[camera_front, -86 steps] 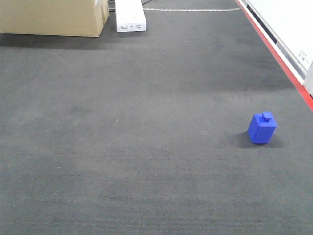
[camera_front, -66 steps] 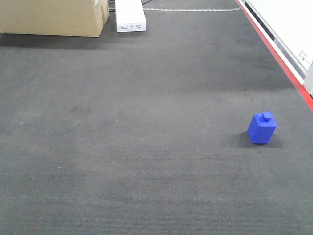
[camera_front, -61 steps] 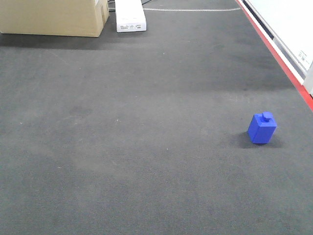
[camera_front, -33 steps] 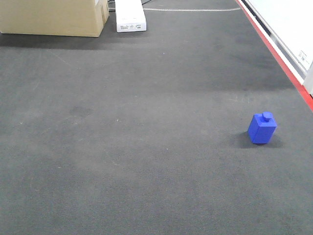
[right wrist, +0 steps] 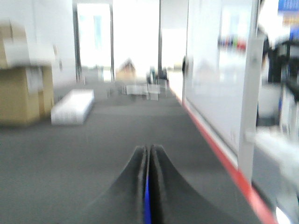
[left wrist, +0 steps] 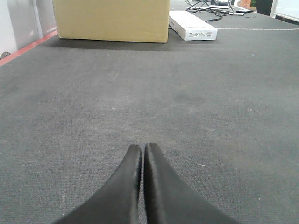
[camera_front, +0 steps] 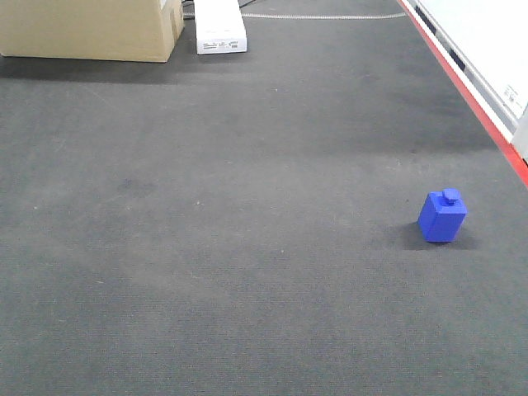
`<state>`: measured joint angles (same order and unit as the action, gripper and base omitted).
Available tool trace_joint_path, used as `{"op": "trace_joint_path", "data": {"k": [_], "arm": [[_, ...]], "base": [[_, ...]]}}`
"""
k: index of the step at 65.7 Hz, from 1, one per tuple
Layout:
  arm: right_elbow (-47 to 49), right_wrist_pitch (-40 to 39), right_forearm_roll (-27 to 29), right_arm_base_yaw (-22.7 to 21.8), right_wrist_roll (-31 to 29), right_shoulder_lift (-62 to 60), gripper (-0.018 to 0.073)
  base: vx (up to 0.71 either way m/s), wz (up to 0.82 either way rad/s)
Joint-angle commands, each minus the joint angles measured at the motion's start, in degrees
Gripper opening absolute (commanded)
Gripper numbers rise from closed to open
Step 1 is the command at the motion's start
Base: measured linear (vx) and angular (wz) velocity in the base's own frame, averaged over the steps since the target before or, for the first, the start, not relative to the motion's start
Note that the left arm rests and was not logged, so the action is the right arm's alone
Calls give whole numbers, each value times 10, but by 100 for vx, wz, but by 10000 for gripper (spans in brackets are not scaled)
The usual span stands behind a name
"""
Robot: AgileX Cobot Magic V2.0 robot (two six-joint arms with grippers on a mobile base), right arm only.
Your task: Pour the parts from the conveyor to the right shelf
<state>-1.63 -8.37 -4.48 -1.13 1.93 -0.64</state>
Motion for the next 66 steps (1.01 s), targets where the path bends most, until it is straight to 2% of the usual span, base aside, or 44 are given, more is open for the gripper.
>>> {"op": "trace_joint_path", "data": {"k": [1, 14, 26, 42, 47, 53, 59, 66], "arm": [[29, -112, -8, -2, -5, -7, -5], [161, -83, -53, -2, -31, 9, -5], [296, -35, -57, -2, -31, 103, -5], [432, 141, -48, -2, -31, 288, 33], [450, 163, -32, -2, -31, 335, 88], [457, 165, -8, -2, -29, 380, 214], [456, 172, 14, -2, -29, 409, 411], [456, 175, 9, -2, -31, 434, 616]], "base": [[0, 0], [0, 0], [0, 0], [0, 0], [0, 0], [0, 0], [0, 0], [0, 0]]}}
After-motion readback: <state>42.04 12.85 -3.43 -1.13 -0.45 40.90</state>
